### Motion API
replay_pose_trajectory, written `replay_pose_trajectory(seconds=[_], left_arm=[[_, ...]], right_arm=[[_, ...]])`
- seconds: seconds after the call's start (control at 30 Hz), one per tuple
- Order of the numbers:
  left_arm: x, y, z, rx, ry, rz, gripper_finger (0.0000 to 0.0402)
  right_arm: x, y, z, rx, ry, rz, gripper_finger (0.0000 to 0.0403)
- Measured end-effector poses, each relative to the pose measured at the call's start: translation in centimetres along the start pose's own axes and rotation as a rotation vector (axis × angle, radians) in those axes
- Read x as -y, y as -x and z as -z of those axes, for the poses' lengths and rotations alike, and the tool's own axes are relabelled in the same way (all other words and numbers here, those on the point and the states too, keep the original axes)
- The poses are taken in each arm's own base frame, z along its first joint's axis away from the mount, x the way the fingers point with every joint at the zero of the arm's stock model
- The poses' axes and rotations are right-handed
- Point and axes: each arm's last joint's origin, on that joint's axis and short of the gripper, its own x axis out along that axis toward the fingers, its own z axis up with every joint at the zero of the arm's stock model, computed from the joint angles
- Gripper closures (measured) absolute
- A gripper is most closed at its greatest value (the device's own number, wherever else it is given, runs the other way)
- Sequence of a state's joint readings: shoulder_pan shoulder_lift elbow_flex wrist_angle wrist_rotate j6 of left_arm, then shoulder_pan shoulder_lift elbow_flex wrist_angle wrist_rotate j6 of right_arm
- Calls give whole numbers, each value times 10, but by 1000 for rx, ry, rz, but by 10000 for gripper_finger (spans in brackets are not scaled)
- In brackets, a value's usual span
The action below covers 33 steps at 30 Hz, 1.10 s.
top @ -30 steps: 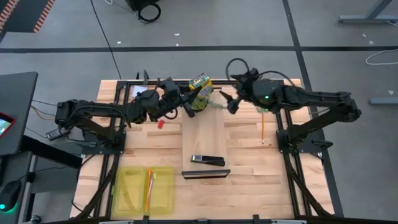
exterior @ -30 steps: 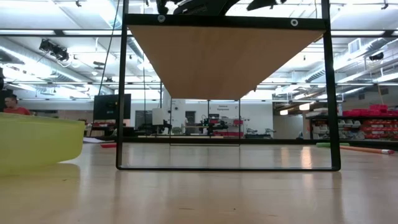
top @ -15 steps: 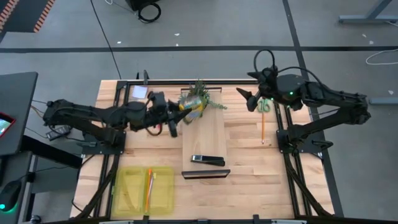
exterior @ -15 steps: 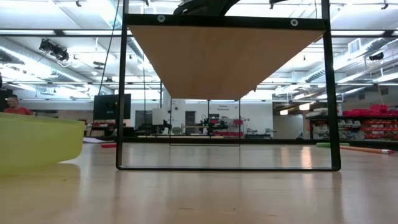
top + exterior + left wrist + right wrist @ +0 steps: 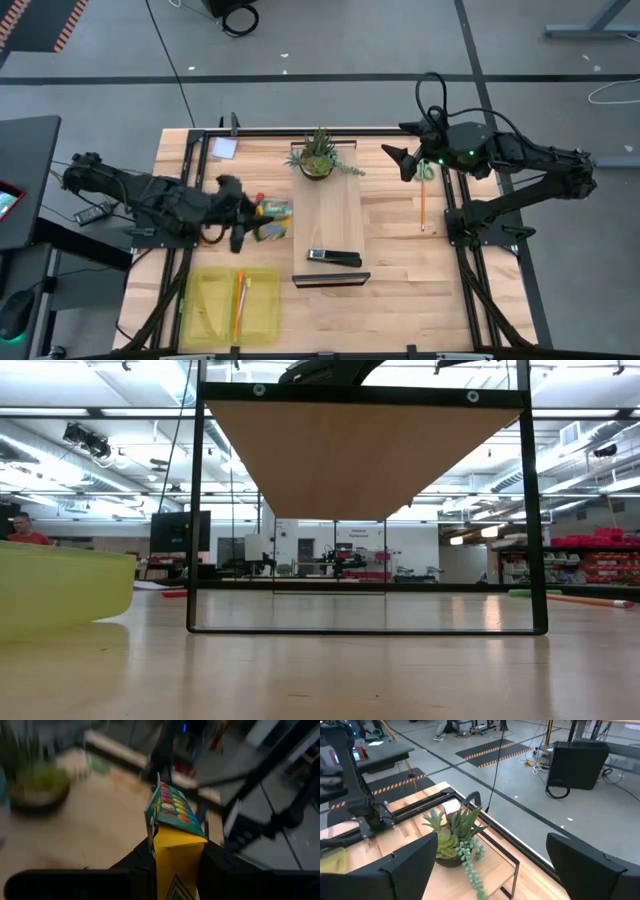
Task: Pack school essentials
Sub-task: Put the yellow crayon box into the yellow supply box
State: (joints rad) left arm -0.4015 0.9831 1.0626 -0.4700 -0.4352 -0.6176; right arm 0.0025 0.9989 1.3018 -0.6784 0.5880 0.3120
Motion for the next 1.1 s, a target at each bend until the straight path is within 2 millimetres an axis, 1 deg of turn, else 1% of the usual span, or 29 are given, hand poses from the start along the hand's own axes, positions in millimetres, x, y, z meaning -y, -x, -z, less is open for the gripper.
replay_pose_trajectory(seconds=[0.07, 0.17, 0.23, 0.37, 0.47, 0.6, 0.77, 0.9, 1.1], left_arm=[[2, 5, 13, -85, 16, 3, 301], [7, 8, 33, -178, 21, 13, 303], [8, 7, 47, -215, 21, 23, 306], [5, 2, 79, -273, 56, 19, 306], [2, -4, 105, -288, 103, 46, 300], [-5, -12, 140, -278, 214, 107, 301], [-17, -13, 177, -290, 363, 143, 307], [-22, -7, 193, -333, 468, 135, 303], [-20, -5, 207, -395, 635, 91, 305]], right_arm=[[0, 0, 0, -2, -12, 1, 24], [0, 0, 0, -2, -43, 1, 24], [0, 0, 0, -3, -64, 2, 24], [0, 0, 0, -3, -87, 2, 24], [0, 0, 0, -3, -102, 3, 24], [0, 0, 0, -3, -129, 3, 24], [0, 0, 1, -8, -140, -3, 24], [0, 0, 1, -13, -166, -4, 24], [0, 0, 1, -19, -182, -15, 24]])
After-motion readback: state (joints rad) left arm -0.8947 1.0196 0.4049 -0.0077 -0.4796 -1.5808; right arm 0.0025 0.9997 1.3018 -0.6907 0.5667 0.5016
